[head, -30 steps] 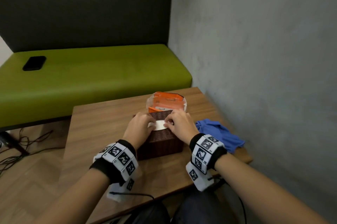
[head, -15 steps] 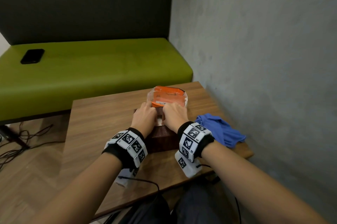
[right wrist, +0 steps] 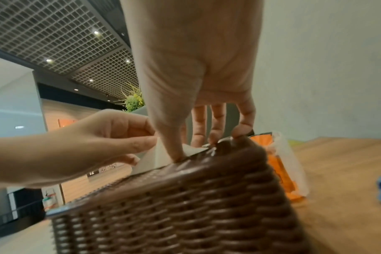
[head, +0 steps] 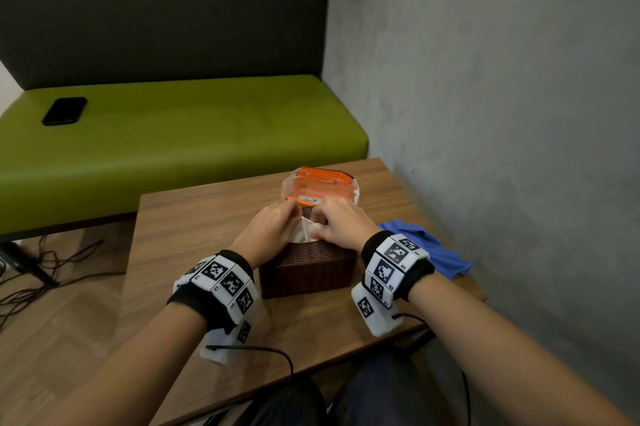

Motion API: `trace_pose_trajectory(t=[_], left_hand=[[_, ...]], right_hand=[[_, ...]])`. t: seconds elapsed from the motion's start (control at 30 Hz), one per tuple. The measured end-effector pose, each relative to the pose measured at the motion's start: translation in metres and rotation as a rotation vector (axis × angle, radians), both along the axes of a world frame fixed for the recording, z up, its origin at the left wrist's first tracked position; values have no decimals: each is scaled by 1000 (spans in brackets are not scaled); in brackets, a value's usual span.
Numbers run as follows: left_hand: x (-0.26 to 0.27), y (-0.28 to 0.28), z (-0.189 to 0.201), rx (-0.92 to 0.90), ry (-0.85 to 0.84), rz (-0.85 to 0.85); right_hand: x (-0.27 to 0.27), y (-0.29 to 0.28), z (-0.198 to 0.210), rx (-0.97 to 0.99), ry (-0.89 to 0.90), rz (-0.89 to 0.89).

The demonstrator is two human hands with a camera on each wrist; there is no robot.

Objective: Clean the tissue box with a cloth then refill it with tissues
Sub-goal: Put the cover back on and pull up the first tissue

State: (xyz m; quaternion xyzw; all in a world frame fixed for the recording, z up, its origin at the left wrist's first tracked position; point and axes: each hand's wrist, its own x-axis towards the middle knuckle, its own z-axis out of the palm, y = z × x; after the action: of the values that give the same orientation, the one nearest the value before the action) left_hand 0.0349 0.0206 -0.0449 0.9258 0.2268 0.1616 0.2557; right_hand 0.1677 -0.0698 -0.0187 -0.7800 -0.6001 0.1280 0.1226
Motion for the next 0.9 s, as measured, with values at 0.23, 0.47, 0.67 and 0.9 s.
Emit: trace_pose_trajectory(t=[0.23,0.47,0.67,0.9], left_hand=[[-10,-2,4,-212,-118,51],[-12,4,7,-182,-115,149],[-22,11,13,-233,-115,-33],[-24,14,1,23,-112,-24]], right_hand=[[3,-4,-1,156,122,-51],[10,-8,-3,131,116,81],[3,-7,-2,42,-149,141],[2,-5,-2,71,-183,102]])
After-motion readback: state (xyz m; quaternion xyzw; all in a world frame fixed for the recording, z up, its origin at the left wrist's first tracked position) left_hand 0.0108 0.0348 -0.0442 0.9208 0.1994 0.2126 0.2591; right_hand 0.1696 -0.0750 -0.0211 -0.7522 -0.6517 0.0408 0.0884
